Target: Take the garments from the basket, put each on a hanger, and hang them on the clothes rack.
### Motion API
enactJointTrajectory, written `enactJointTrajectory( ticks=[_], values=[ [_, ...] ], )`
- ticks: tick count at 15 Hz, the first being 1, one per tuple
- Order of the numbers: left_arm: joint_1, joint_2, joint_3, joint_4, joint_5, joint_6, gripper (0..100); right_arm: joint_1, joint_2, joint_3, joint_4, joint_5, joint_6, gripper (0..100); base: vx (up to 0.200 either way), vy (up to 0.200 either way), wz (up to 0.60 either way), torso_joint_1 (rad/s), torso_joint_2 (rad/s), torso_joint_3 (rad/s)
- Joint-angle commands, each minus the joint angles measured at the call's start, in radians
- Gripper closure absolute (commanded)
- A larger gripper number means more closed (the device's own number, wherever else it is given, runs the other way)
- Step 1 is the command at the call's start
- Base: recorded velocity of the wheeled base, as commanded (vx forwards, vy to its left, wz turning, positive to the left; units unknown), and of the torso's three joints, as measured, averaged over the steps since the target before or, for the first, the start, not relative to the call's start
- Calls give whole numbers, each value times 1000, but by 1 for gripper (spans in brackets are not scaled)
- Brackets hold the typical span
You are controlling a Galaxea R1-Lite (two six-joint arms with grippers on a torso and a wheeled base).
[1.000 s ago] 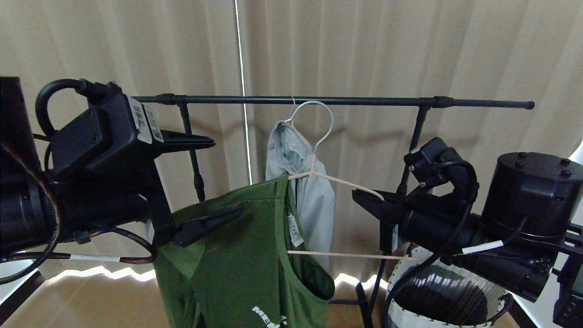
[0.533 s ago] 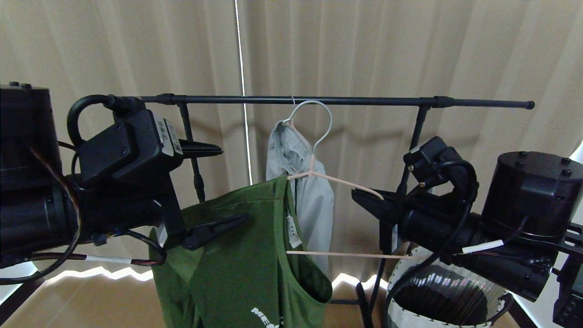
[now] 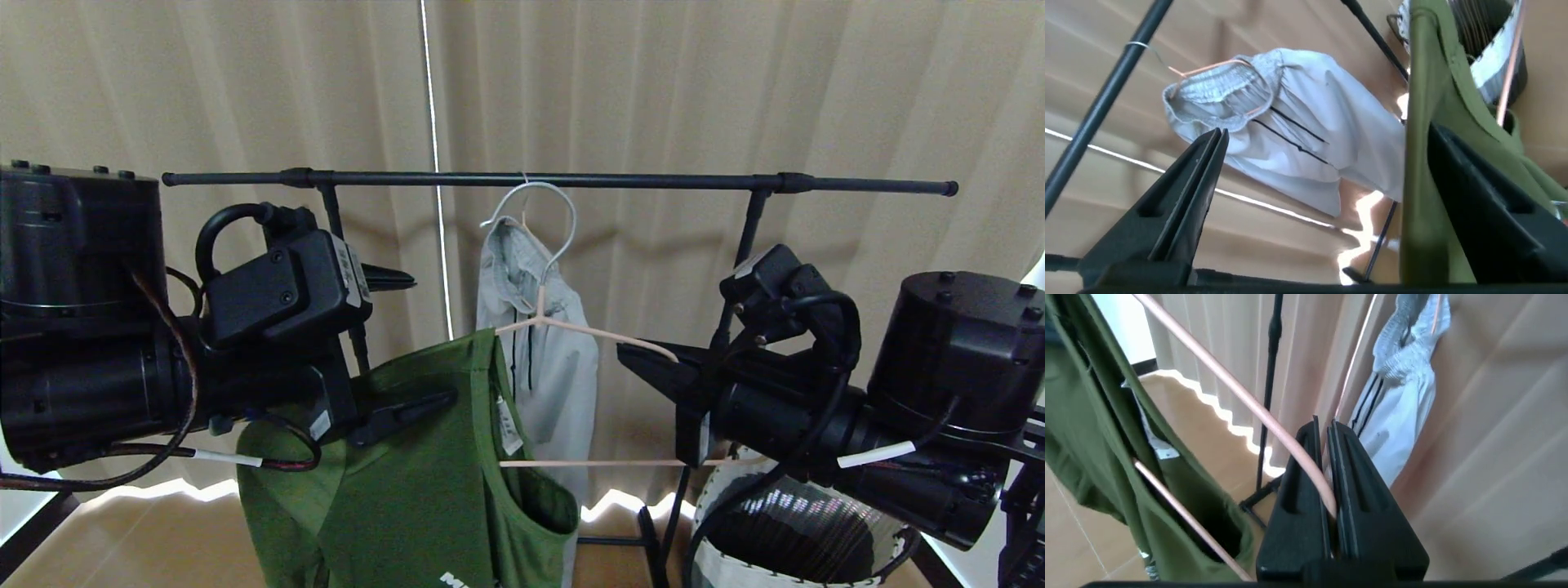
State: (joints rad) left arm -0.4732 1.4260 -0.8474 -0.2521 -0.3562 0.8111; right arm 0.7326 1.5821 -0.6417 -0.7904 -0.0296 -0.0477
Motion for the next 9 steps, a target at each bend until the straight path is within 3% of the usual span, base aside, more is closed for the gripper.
enactJointTrajectory(
  ticks=[1,5,6,9],
  values=[
    [1,4,10,1,0,0,0,2,-1,5,-29,2,-1,100,0,0,0,0,0,0],
    [1,2,10,1,0,0,0,2,2,11,-41,5,-3,100,0,0,0,0,0,0],
    [-1,2,10,1,0,2,100,2,2,11,-41,5,-3,100,0,0,0,0,0,0],
    [-1,4,10,-1,0,0,100,10,2,13,-43,5,-1,100,0,0,0,0,0,0]
  ],
)
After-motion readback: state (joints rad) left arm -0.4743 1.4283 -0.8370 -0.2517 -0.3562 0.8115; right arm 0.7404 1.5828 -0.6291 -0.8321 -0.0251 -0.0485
